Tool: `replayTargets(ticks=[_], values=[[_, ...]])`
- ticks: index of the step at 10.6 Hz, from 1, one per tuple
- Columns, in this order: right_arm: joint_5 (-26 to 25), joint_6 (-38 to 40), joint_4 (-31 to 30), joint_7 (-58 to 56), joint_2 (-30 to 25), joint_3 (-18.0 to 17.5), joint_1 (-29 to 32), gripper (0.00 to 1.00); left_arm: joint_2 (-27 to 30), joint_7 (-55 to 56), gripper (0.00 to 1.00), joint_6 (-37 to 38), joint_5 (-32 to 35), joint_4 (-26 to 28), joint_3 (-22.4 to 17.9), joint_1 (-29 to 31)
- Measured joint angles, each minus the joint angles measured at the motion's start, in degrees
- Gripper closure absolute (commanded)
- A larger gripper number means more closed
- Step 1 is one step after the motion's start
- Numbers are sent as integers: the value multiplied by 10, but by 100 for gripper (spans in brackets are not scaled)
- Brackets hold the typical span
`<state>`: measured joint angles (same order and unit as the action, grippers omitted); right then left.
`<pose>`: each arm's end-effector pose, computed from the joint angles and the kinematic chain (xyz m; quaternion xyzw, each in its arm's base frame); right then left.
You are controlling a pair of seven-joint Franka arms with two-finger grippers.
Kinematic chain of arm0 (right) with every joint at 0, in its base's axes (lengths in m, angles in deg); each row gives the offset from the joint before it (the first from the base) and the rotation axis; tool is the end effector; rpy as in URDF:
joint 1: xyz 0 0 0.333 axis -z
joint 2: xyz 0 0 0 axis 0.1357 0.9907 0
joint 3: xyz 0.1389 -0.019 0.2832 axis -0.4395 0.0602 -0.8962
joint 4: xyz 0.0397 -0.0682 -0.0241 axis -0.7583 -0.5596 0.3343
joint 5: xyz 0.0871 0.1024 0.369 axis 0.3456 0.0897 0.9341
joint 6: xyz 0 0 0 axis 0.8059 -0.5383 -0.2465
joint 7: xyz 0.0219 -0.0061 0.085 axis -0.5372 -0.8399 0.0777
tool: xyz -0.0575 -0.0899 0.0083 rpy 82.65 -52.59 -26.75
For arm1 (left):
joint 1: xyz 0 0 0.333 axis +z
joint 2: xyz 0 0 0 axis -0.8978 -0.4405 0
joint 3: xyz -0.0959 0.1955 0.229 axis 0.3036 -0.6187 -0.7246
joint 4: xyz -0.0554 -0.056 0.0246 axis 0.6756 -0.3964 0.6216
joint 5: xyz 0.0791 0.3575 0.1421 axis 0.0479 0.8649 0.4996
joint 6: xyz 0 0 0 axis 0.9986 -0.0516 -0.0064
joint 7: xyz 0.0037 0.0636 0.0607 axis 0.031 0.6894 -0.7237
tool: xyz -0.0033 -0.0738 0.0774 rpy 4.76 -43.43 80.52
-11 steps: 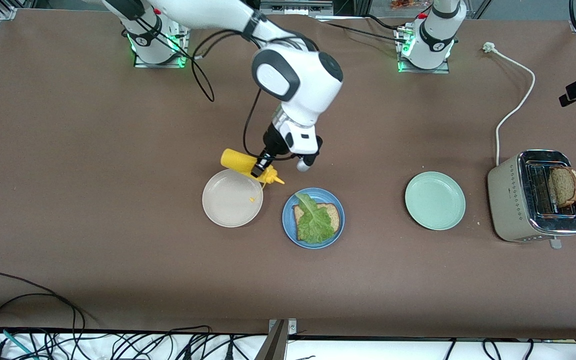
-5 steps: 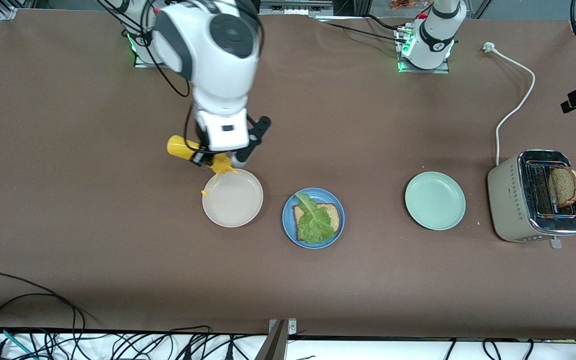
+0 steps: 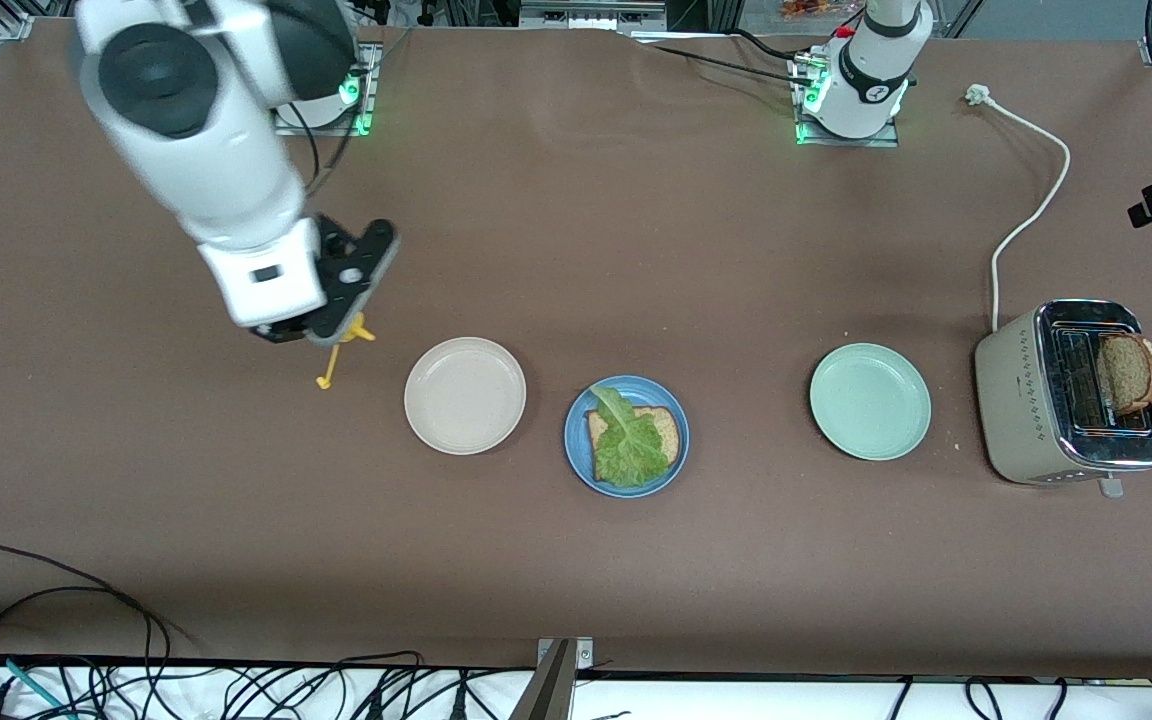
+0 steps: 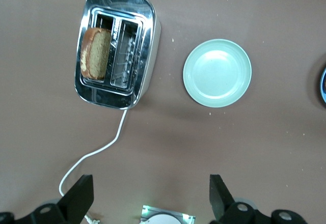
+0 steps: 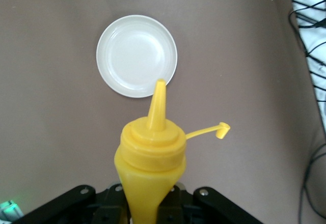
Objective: Make sandwich in blue plate with both arms
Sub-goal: 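Carry the mustard bottle back to its start spot with the right gripper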
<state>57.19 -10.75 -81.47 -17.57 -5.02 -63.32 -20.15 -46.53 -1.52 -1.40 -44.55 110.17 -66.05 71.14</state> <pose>0.6107 0.2525 0.5589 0.8356 0.5477 -0.0213 0.0370 0.5407 0.0883 0.6421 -0.9922 -0.1055 0.0648 0.0123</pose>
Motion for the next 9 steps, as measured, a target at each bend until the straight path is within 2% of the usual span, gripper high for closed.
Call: replayTargets(ticks=[3, 5, 7, 8, 9], values=[[111, -17, -50, -130, -30, 83, 25, 100, -27, -9, 0, -9, 89, 2, 12, -20], [196, -40, -102, -242, -49, 147, 30, 100, -51, -26, 0, -17, 102, 1, 13, -24], [273, -51, -145, -331, -53, 168, 63, 100, -68, -43, 7, -26, 103, 1, 10, -16], [304, -58, -166, -365, -53, 169, 82, 100, -82, -58, 0, -40, 104, 1, 9, -6], [329, -71, -190, -404, -53, 170, 100, 100, -99, -88, 0, -63, 105, 1, 8, 10]])
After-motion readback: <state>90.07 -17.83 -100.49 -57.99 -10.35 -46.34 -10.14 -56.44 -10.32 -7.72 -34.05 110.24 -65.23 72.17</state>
